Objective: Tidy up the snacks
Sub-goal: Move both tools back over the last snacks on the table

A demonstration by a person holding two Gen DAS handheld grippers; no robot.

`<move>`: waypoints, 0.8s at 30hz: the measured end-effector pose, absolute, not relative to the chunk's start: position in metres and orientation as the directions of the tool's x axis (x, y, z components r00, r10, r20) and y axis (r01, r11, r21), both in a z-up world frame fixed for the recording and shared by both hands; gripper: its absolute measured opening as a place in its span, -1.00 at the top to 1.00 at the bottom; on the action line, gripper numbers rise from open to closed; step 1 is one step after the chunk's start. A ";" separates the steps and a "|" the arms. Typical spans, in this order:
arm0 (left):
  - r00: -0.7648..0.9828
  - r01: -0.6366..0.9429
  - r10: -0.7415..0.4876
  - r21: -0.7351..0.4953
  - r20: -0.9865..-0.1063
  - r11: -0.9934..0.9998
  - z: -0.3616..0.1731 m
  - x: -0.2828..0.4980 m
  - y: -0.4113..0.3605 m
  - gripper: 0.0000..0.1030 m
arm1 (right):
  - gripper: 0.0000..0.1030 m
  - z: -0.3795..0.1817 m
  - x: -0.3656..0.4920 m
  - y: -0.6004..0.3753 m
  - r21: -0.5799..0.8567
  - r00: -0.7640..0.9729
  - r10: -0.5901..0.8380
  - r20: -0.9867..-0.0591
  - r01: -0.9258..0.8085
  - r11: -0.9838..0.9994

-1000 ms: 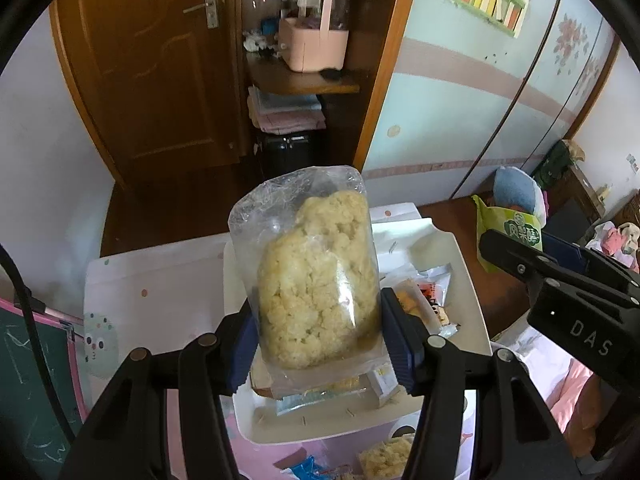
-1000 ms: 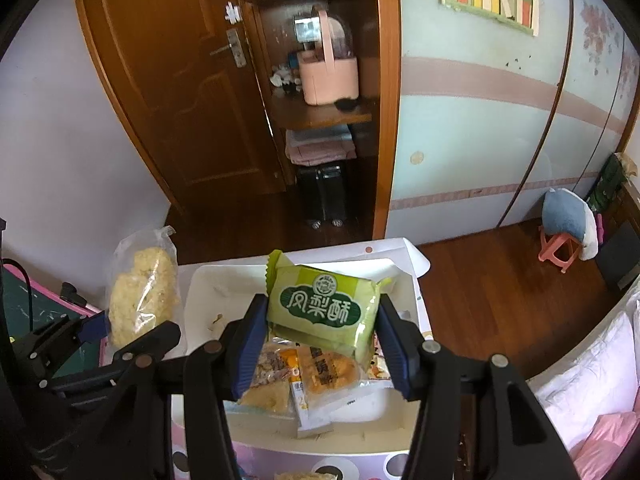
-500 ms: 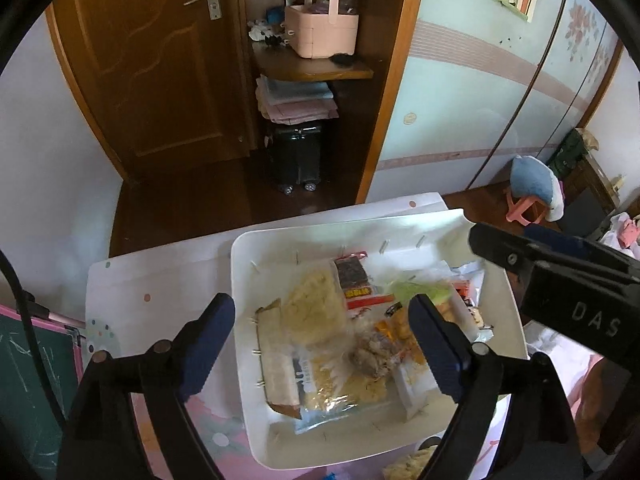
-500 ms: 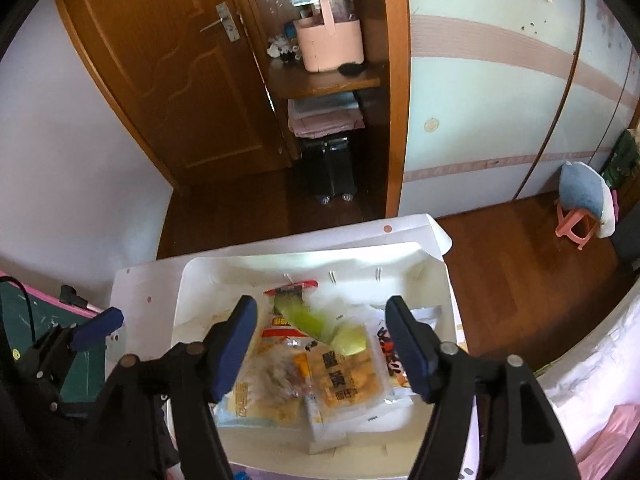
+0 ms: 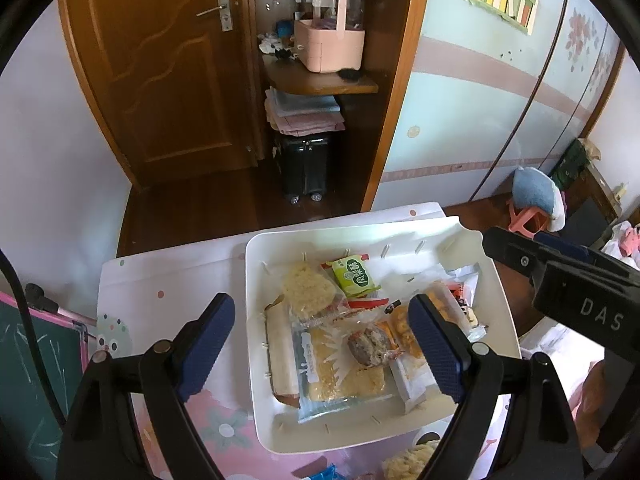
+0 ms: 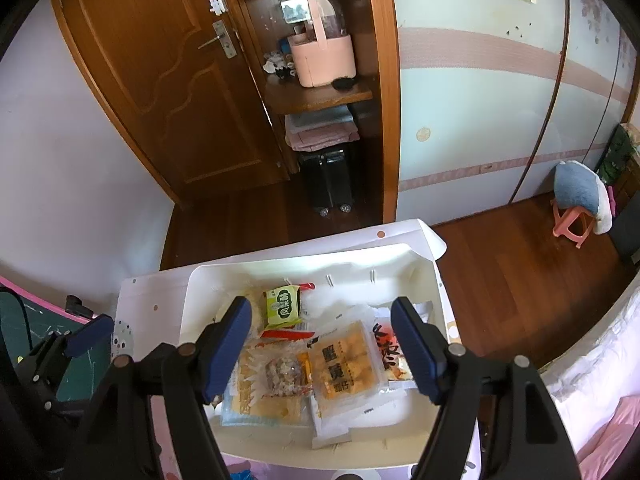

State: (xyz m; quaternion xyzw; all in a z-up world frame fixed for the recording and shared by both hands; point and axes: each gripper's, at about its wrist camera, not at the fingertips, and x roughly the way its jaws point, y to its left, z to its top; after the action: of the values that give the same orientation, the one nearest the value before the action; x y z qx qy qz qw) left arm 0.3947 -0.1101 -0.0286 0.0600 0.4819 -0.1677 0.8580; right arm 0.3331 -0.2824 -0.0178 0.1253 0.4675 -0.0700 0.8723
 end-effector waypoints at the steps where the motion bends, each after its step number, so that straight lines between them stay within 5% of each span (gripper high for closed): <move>1: 0.483 0.343 -0.230 -0.060 -0.845 0.937 -0.026 0.392 -0.109 -0.71 | -0.41 -0.016 0.330 -0.282 0.151 0.558 -0.007 -0.830 0.236 0.960; 24: 0.547 0.319 -0.238 -0.063 -0.802 0.945 0.006 0.258 -0.091 -0.71 | -0.41 0.031 0.205 -0.274 0.161 0.679 0.062 -0.732 0.084 0.983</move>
State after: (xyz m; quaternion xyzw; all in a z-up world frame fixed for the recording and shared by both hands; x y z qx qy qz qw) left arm 0.2583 -0.0913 0.0056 0.0452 0.4485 -0.1588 0.8784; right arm 0.2052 -0.2742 0.0310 0.0911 0.4008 -0.0063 0.9116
